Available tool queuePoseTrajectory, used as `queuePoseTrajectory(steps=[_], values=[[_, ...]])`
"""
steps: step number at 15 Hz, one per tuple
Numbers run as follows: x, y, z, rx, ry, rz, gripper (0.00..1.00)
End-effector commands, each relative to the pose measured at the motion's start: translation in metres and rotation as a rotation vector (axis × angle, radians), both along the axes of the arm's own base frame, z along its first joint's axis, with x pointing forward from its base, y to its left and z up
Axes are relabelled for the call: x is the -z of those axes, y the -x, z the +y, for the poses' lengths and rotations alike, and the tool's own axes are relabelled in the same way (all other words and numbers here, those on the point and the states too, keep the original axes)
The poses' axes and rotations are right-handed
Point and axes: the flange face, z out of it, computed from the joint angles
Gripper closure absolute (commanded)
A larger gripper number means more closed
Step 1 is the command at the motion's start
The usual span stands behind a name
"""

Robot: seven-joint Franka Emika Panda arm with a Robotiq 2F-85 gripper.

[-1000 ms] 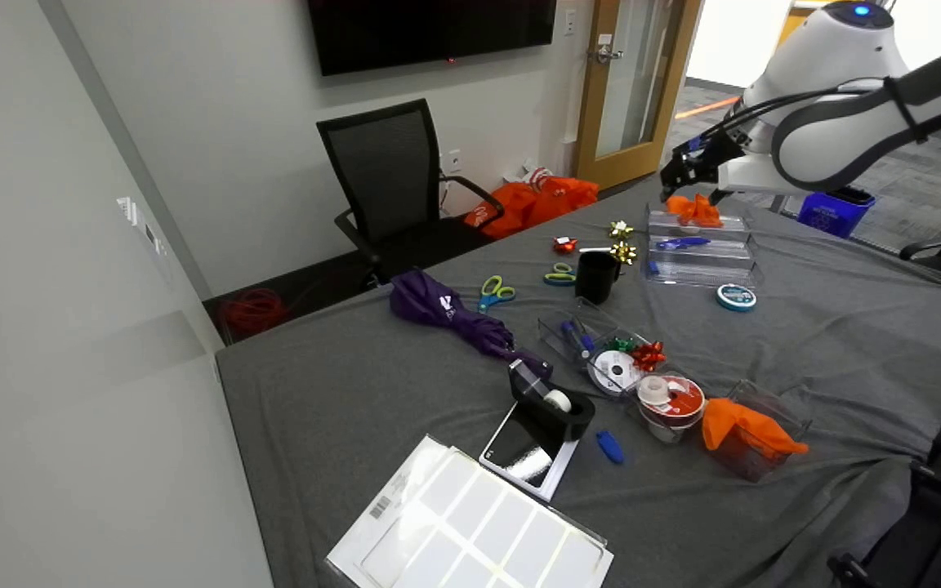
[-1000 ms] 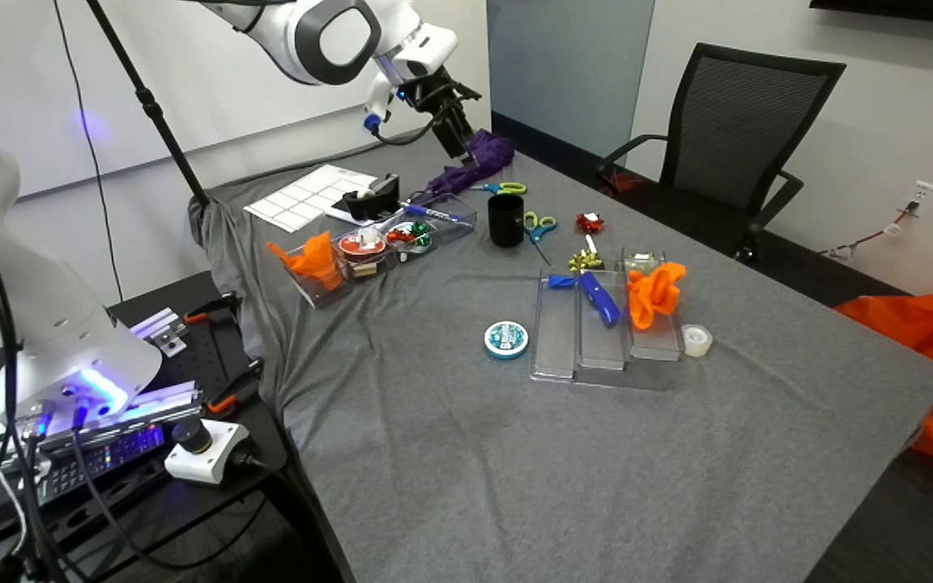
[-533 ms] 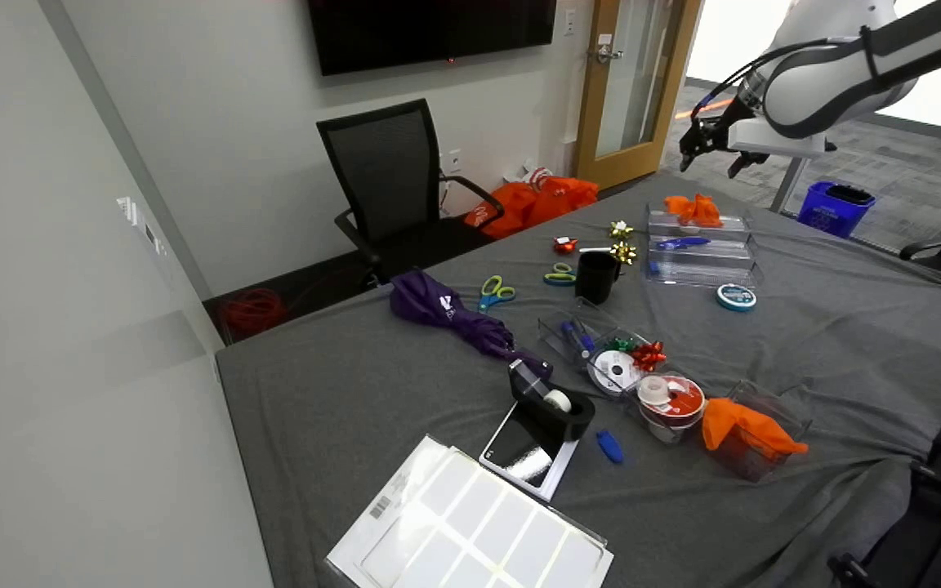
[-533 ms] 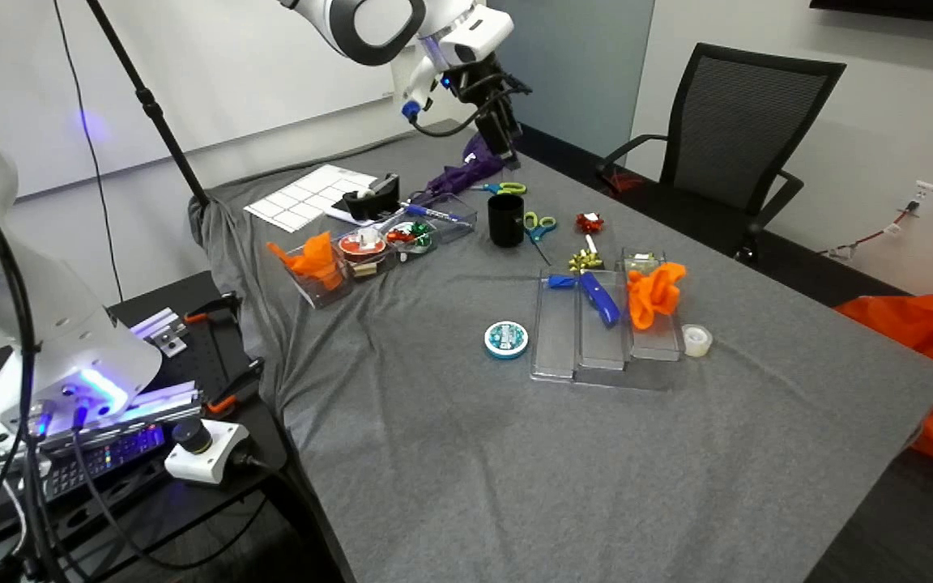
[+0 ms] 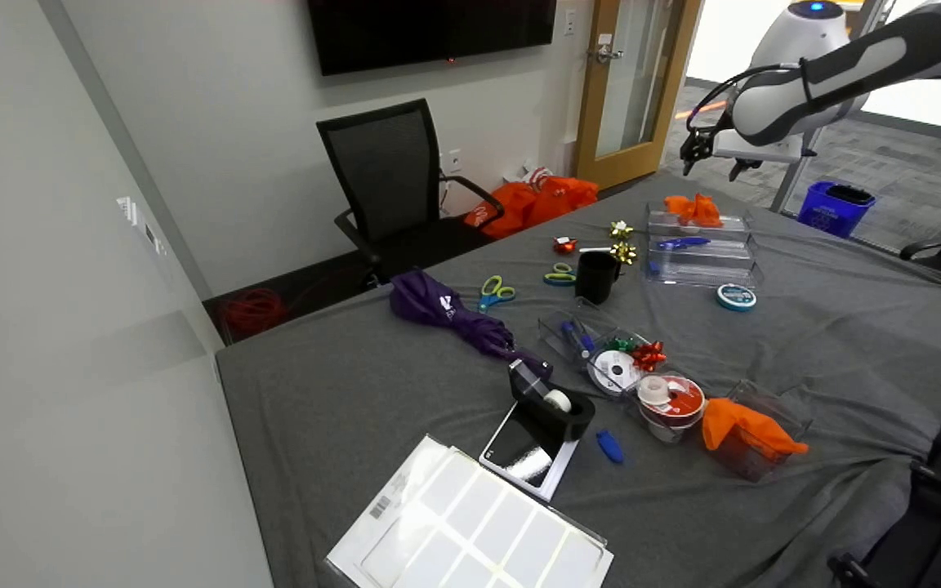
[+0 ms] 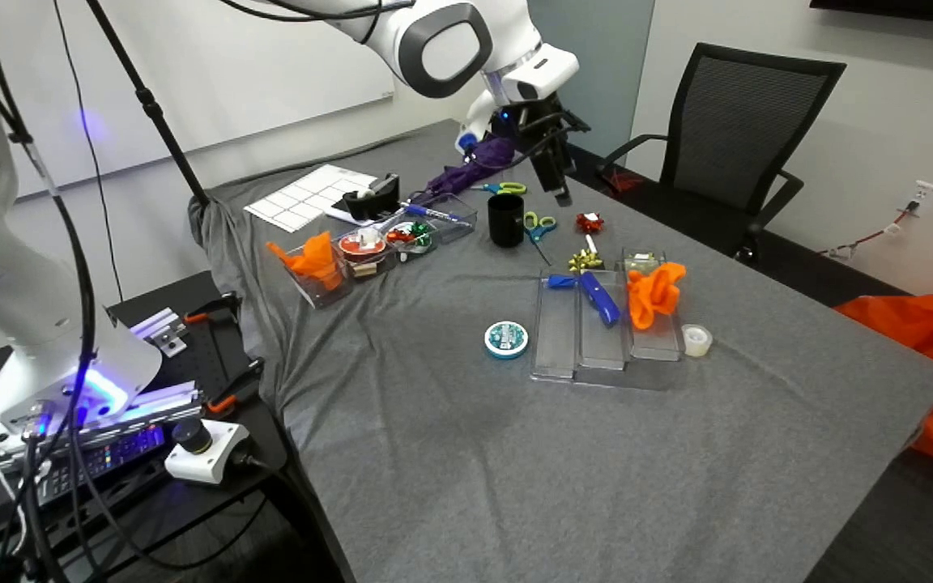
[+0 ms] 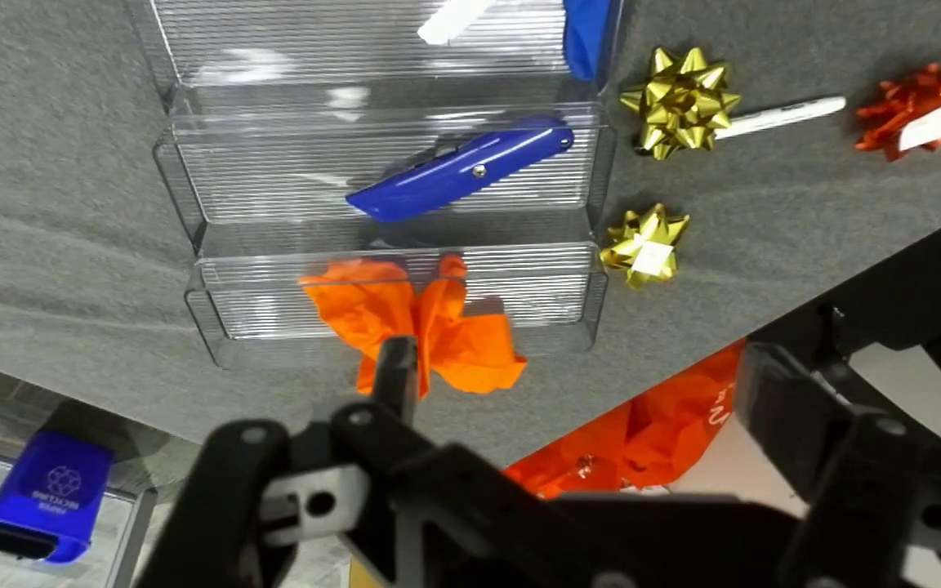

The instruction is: Pick up the orange tissue from the clear container on the right of the table and put it into the clear square container at the bottom of the table

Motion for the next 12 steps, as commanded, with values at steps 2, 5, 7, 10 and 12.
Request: queuePoseTrajectory(steps=[2, 5, 7, 10, 12], values=[[0.024, -0.028, -0.03, 0.035, -0.019, 0.049, 0.0], [0.031, -0.04, -0.048, 0.06, -0.016, 0.028, 0.0], [0.031, -0.032, -0.04, 0.063, -0.008, 0.023, 0.0], [0.034, -0.038, -0.046, 0.067, -0.003, 0.016, 0.0], [0.033, -0.039, -0.046, 0.066, -0.002, 0.014, 0.0]])
